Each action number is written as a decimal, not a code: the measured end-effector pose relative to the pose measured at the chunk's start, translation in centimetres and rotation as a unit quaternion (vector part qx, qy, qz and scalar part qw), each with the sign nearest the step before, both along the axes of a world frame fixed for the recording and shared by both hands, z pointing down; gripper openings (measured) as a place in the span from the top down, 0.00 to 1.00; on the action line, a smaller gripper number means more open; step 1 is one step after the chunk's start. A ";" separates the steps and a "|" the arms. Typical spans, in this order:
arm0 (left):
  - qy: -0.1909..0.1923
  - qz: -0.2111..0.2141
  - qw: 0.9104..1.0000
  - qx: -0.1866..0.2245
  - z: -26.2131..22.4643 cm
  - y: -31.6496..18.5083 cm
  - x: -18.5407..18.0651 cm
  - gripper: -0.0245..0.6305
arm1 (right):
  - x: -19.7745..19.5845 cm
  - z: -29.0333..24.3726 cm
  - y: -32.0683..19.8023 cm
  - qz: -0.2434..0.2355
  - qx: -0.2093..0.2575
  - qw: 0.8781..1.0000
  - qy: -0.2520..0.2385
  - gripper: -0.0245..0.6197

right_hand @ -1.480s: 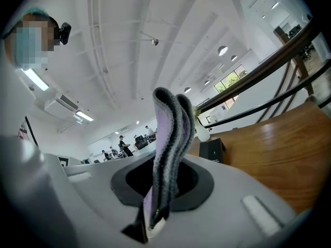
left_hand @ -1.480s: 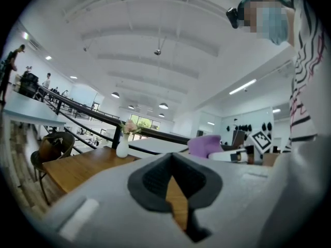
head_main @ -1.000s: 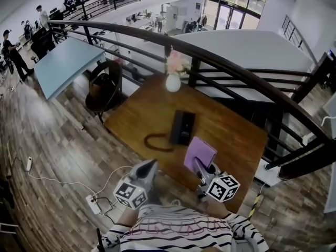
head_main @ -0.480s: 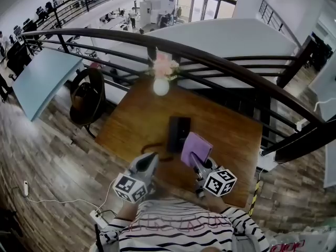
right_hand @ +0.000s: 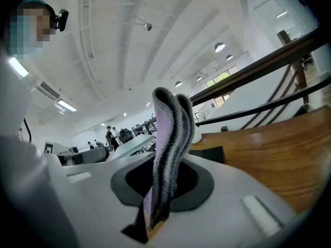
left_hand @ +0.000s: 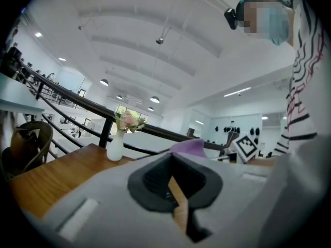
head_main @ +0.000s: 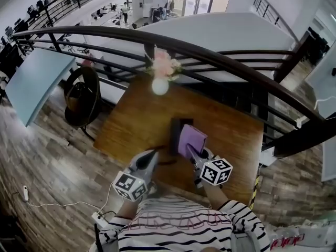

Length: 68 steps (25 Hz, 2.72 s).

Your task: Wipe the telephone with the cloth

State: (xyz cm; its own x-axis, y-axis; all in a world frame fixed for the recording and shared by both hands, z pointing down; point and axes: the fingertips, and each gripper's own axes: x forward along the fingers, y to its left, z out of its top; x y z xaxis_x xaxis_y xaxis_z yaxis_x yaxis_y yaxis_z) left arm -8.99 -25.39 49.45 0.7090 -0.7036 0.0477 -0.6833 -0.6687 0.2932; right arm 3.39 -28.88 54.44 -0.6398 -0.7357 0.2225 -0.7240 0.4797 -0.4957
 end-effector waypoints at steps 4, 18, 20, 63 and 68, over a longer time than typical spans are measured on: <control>0.000 -0.011 1.000 -0.012 0.8 -0.4 -1.0 0.96 | -1.1 2.0 -2.4 -0.011 -0.013 1.000 0.020 0.88; -0.017 -0.063 0.997 -0.036 2.0 -1.0 -5.5 0.96 | -5.0 9.4 -9.9 -0.038 -0.084 0.994 0.059 0.88; -0.017 -0.066 0.997 -0.037 2.0 -1.1 -5.8 0.96 | -4.8 10.2 -10.6 -0.033 -0.092 0.993 0.068 0.88; -0.024 -0.040 0.999 -0.019 1.4 0.7 -1.4 0.96 | 2.3 9.8 -8.2 0.014 -0.083 0.993 0.079 0.88; -0.025 -0.051 0.998 -0.020 1.5 0.7 -2.2 0.96 | -2.1 10.3 -7.3 -0.030 -0.085 0.993 0.072 0.88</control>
State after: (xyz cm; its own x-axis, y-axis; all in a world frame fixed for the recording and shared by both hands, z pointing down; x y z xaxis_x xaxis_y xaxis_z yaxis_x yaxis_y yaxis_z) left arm -11.17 -24.73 50.96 0.6304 -0.7682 0.1118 -0.7614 -0.5838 0.2819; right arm 1.24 -36.17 64.72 -0.6341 -0.6412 0.4322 -0.7657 0.4425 -0.4668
